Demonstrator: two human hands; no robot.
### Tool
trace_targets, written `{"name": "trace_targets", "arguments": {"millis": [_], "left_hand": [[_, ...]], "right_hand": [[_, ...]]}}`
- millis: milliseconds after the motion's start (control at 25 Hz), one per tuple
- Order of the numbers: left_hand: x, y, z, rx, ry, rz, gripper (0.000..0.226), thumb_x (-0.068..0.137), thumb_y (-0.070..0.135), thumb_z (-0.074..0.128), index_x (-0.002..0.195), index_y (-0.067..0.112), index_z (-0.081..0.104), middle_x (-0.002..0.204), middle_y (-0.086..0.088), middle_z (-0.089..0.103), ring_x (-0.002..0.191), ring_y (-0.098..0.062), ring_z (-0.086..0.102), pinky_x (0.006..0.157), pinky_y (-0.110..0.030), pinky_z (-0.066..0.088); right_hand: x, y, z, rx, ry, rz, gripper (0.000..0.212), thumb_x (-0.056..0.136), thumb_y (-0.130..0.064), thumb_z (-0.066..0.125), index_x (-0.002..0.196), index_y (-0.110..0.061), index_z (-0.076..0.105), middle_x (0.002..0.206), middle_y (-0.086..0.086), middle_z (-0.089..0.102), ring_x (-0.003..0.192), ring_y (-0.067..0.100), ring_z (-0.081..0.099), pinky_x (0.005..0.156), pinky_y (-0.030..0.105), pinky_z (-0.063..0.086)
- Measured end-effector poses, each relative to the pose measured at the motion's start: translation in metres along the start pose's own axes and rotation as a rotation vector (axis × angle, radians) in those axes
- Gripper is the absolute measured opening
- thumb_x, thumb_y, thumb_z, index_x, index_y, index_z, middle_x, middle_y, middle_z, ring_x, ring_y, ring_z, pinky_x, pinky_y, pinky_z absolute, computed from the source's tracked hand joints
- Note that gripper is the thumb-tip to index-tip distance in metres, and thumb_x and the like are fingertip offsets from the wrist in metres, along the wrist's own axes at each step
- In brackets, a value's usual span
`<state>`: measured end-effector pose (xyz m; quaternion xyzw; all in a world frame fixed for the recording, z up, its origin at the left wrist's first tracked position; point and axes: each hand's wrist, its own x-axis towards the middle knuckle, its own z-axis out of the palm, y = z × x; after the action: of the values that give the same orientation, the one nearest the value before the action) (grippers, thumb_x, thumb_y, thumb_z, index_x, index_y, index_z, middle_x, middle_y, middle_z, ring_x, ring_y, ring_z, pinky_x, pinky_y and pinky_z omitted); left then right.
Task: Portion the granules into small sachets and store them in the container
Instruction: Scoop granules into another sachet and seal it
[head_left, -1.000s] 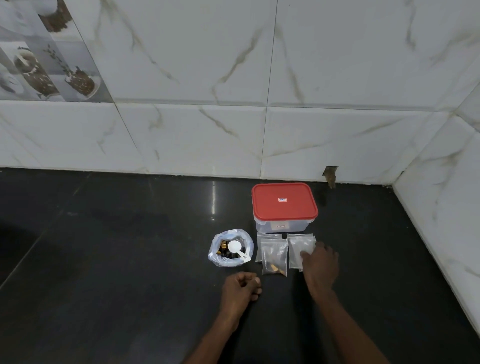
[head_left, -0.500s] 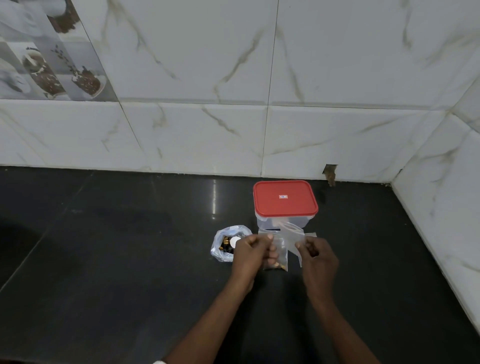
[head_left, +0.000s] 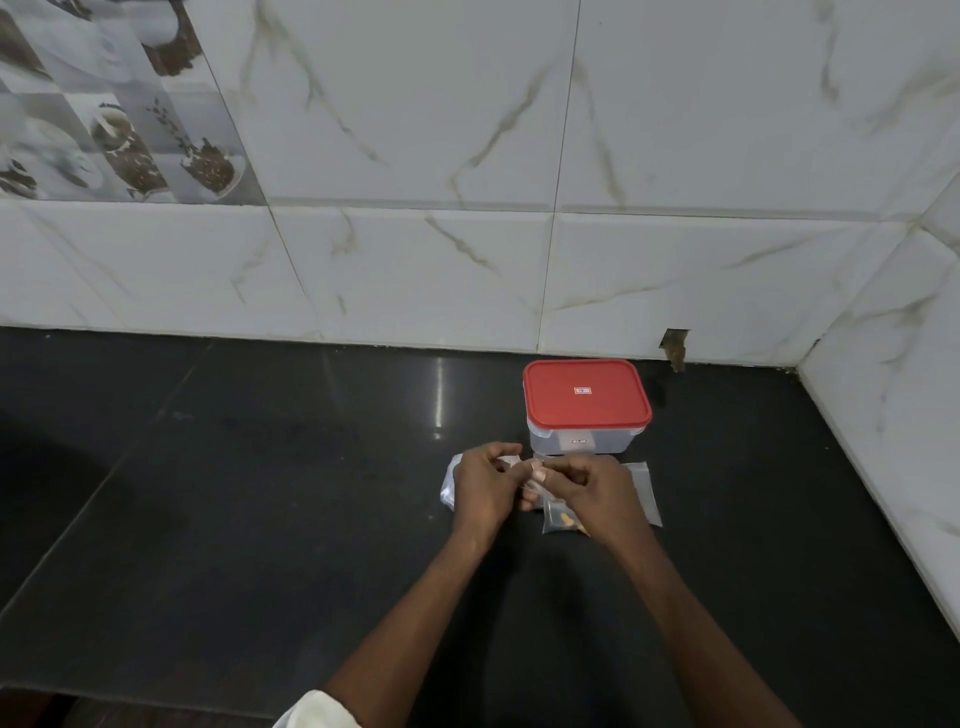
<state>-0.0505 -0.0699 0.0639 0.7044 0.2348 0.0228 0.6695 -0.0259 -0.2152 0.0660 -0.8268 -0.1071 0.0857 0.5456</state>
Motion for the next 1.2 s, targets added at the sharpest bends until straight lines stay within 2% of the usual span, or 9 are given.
{"name": "trace_targets", "arguments": {"millis": [200,360,480,600,760,840,920,1080,1200], "left_hand": [[-0.005,-0.004,-0.011,-0.081,-0.104,0.048,0.037,0.093,-0.003,0.066,0.129,-0.001,0.059,0.068,-0.009,0.073,0.055,-0.016,0.071,0.058,-0.025,0.059],[-0.004,-0.001,-0.015,0.227,-0.118,0.085,0.038,0.088,-0.006,0.06,0.123,0.004,0.07,0.061,0.002,0.066,0.053,-0.007,0.062,0.062,-0.02,0.055],[0.002,0.01,-0.018,0.494,-0.146,0.153,0.034,0.086,0.014,0.063,0.118,0.014,0.075,0.089,-0.008,0.075,0.073,-0.005,0.064,0.063,-0.012,0.047],[0.013,-0.007,-0.034,0.368,-0.161,0.248,0.052,0.078,0.046,0.075,0.124,0.021,0.07,0.117,-0.001,0.071,0.108,-0.016,0.07,0.088,-0.025,0.055],[0.011,-0.038,-0.046,0.435,-0.031,0.235,0.112,0.051,0.069,0.075,0.15,0.025,0.046,0.158,0.012,0.034,0.149,-0.005,0.02,0.122,-0.034,0.015],[0.012,-0.035,-0.044,0.467,0.027,0.268,0.112,0.053,0.063,0.082,0.151,0.025,0.043,0.157,0.012,0.037,0.153,-0.008,0.014,0.125,-0.041,-0.003],[0.018,-0.032,-0.045,0.469,0.082,0.278,0.095,0.063,0.049,0.089,0.145,0.025,0.05,0.15,0.008,0.05,0.151,-0.012,0.029,0.126,-0.044,-0.007],[0.023,-0.038,-0.057,0.347,0.141,0.254,0.062,0.071,0.038,0.087,0.127,0.029,0.063,0.117,0.017,0.069,0.118,-0.006,0.06,0.125,-0.047,0.014],[0.022,-0.044,-0.062,0.197,0.155,0.238,0.047,0.076,0.029,0.085,0.12,0.028,0.067,0.106,0.018,0.073,0.104,-0.002,0.067,0.099,-0.026,0.049]], "right_hand": [[0.007,-0.012,0.002,-0.096,-0.01,0.054,0.007,0.082,-0.02,0.078,0.081,-0.013,0.078,0.07,-0.001,0.074,0.067,0.013,0.071,0.063,0.032,0.059],[0.015,-0.024,0.007,-0.497,0.096,-0.028,0.011,0.084,-0.012,0.063,0.077,-0.014,0.072,0.068,-0.003,0.066,0.067,0.015,0.062,0.065,0.036,0.053],[0.021,-0.034,0.015,-0.612,0.103,-0.06,0.012,0.085,-0.007,0.058,0.08,-0.007,0.07,0.07,0.005,0.063,0.069,0.021,0.058,0.063,0.033,0.048],[0.027,-0.037,0.019,-0.324,0.091,0.005,0.013,0.084,0.001,0.061,0.079,-0.004,0.071,0.065,0.01,0.068,0.058,0.024,0.066,0.058,0.038,0.059],[0.039,-0.045,0.028,-0.182,-0.01,0.094,0.012,0.084,0.004,0.062,0.078,-0.002,0.071,0.059,0.013,0.067,0.041,0.011,0.061,0.048,0.029,0.057],[0.045,-0.049,0.039,-0.25,-0.064,0.025,0.015,0.08,0.001,0.066,0.071,-0.01,0.071,0.057,0.003,0.067,0.044,0.011,0.062,0.05,0.029,0.057],[0.051,-0.048,0.049,-0.335,-0.091,-0.028,0.02,0.075,-0.004,0.068,0.064,-0.02,0.071,0.057,-0.006,0.066,0.052,0.015,0.067,0.057,0.033,0.059],[0.061,-0.044,0.059,-0.226,-0.074,0.05,0.015,0.079,-0.001,0.07,0.069,-0.012,0.072,0.062,0.006,0.07,0.056,0.024,0.069,0.058,0.037,0.061],[0.06,-0.038,0.061,-0.029,-0.105,0.128,0.005,0.084,-0.009,0.073,0.084,-0.004,0.074,0.071,0.011,0.072,0.058,0.021,0.067,0.056,0.031,0.058]]}}
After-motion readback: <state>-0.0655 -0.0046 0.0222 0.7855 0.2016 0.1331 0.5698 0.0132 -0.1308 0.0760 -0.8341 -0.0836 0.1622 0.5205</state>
